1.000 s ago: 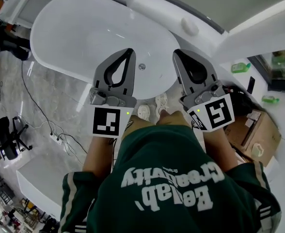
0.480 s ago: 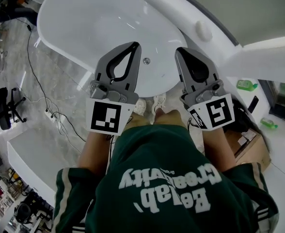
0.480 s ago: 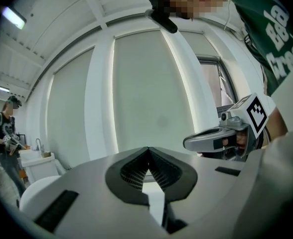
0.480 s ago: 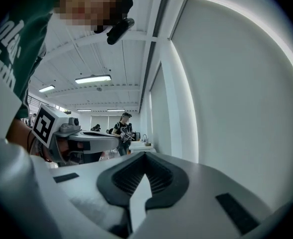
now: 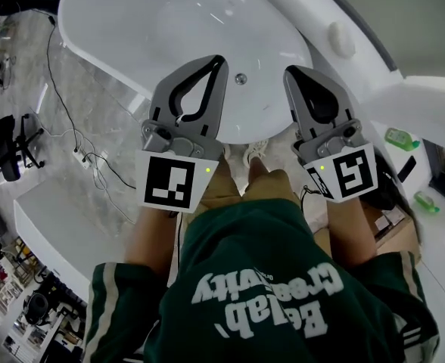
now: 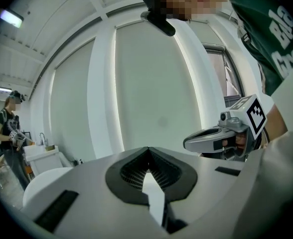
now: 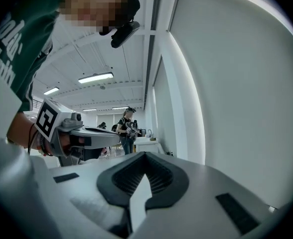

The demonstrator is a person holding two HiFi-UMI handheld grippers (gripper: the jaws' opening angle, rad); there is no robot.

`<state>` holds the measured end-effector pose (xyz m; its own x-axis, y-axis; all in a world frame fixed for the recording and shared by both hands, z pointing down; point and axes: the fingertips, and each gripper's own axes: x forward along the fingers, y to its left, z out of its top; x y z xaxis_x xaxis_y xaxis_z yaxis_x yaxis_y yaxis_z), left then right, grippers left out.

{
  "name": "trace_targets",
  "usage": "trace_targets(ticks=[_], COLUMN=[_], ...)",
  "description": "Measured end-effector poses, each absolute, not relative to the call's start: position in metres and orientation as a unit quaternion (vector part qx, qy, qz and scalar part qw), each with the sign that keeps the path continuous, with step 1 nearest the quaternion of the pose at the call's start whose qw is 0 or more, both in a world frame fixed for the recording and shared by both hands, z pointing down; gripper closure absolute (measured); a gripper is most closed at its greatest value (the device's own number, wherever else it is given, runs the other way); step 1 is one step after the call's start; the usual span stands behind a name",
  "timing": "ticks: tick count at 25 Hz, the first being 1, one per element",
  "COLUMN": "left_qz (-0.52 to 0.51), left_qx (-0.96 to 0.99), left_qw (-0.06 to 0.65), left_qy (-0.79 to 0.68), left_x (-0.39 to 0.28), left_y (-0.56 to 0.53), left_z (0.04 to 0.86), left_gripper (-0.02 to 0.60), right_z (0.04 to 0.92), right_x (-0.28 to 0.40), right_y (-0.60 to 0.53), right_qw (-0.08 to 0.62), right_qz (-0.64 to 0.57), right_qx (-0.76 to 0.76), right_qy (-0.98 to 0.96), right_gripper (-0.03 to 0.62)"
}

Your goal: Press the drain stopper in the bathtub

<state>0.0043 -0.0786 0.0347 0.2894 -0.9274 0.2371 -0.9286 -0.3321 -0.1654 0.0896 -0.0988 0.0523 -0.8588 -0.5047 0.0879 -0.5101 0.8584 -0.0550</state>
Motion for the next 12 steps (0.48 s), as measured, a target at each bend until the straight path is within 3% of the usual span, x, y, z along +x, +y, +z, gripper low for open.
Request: trace_targets(ticks=[7, 12], left_qz=[0.146, 0.159], left_qx=[0.803, 0.798], left_qw=[0.017, -0.016], left_qy=[-0.578, -0.581], left_x=[-0.037, -0.068], left_y=[-0.096, -0.110], left_z=[0.094, 0.135], left_gripper=[0.574, 0.574], right_z=[0.109, 0.166], right_x=[0.054, 0.019], right_y=[-0.105, -0.116], right_qw=[0.093, 0.139], right_qz=[0.044, 0.061], right_qx=[0.241, 0.244], right_qy=[-0.965, -0.958], right_gripper=[0.585, 0.585])
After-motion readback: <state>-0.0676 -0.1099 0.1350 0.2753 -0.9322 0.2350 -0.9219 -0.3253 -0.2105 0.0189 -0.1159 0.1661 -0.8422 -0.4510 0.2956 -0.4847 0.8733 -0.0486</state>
